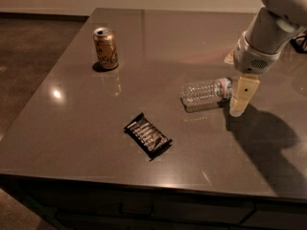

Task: Pick water bottle

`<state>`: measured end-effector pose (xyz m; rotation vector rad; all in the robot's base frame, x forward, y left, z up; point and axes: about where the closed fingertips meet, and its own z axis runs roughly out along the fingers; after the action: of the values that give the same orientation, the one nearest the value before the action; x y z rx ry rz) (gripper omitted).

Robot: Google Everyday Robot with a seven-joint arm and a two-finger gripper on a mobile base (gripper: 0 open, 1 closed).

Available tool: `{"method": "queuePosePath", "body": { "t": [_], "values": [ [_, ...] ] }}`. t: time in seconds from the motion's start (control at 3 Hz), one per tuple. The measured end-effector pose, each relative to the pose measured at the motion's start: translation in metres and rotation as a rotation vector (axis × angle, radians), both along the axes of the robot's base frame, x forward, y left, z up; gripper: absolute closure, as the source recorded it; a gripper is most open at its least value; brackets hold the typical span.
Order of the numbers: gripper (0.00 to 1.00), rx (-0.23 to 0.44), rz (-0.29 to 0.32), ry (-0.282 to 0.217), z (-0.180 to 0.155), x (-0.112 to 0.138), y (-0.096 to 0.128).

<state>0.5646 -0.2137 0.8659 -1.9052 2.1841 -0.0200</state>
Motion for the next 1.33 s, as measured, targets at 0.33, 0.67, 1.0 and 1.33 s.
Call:
{"method": "queuePosePath", "body": {
  "t": [0.33,0.67,1.0,1.33],
  "values": [
    [0.18,-0.005,0.007,0.027,-0.013,0.004,0.004],
    [0.42,-0.002,0.017,0.039,-0.017,0.004,0.010],
    [0.65,0.010,0.023,0.028,-0.002,0.003,0.015],
    [0.88,0.043,0.042,0.003,0.034,-0.001,0.026]
  ]
}}
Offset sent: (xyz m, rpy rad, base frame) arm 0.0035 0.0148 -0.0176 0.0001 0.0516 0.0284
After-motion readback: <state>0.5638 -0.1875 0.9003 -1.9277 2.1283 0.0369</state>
